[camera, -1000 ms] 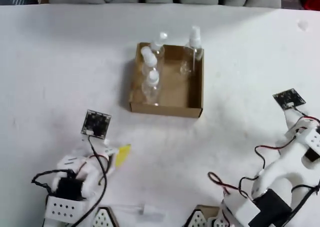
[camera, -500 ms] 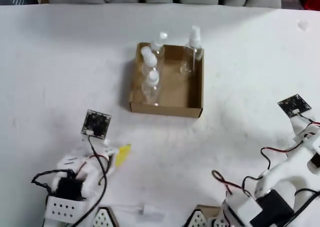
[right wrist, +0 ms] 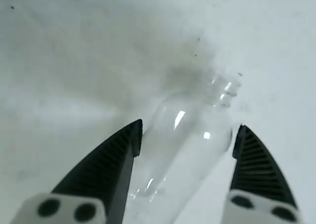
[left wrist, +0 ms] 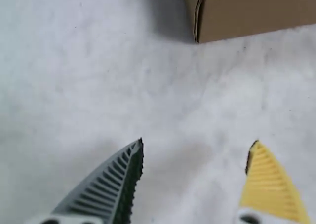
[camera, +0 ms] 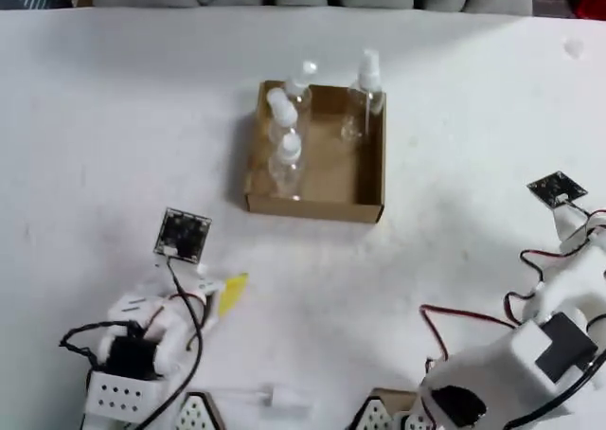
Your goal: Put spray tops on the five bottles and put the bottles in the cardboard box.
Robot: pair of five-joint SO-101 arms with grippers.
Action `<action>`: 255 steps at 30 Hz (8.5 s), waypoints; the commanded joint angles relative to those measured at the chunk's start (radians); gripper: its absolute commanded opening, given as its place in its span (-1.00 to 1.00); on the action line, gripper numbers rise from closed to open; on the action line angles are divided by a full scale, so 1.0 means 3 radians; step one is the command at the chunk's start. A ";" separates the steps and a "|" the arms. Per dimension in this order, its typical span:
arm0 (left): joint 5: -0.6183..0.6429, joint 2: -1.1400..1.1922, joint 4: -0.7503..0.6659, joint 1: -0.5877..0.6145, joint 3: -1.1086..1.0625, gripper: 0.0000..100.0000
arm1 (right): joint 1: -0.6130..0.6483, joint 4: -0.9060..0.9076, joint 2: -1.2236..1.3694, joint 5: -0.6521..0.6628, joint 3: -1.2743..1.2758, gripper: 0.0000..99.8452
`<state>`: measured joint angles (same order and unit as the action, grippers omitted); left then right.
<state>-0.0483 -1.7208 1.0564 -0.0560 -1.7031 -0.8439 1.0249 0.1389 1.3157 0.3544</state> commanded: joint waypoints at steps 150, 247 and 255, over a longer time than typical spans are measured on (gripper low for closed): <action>-0.0859 0.2902 -0.0256 -0.3455 0.1151 -0.96 | -0.0545 0.1634 0.1808 -0.0972 -0.3565 -0.97; 0.3606 0.2780 -0.2363 0.1005 0.2404 -0.95 | 0.5245 -0.1332 -0.3337 -0.3401 0.2552 -0.97; 0.3294 0.1849 -0.1990 0.0770 0.2107 -0.95 | 0.5250 -0.1291 -0.3409 -0.3376 0.2614 -0.97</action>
<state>1.0119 -1.0226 0.4519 0.2263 -1.0464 0.7196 0.6429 -0.8416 0.2892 1.1308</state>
